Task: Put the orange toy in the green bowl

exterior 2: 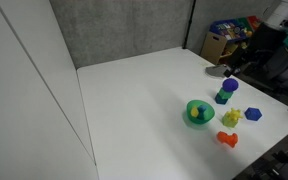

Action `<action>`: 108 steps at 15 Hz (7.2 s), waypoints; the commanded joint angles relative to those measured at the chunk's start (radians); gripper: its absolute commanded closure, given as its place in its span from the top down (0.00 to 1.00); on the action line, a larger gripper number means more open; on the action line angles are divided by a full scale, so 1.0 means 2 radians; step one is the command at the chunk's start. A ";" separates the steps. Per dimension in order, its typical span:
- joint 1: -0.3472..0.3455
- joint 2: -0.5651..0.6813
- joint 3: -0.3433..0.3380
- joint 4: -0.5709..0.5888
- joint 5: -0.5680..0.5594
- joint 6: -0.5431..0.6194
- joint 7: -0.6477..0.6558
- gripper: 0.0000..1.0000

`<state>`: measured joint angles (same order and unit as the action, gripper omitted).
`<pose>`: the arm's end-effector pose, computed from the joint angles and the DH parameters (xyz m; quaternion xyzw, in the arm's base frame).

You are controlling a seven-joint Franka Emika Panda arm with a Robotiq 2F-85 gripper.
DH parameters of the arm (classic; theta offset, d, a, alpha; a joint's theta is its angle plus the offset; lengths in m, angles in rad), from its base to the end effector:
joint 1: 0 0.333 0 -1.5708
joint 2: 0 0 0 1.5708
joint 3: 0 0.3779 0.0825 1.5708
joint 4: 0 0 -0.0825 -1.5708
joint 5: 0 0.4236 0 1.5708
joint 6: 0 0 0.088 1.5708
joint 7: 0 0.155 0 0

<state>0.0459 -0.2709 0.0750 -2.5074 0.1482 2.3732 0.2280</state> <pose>0.4669 0.0630 0.3808 -0.9913 0.1035 -0.0595 0.0561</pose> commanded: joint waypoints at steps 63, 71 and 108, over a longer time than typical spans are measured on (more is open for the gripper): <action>-0.025 0.459 -0.036 0.099 -0.124 0.101 -0.172 1.00; -0.021 0.465 -0.037 0.103 -0.126 0.102 -0.170 0.51; -0.047 0.345 -0.011 0.173 0.009 0.120 -0.171 0.06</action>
<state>-0.0397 0.3714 0.0555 -2.2015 0.1563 2.5959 -0.1377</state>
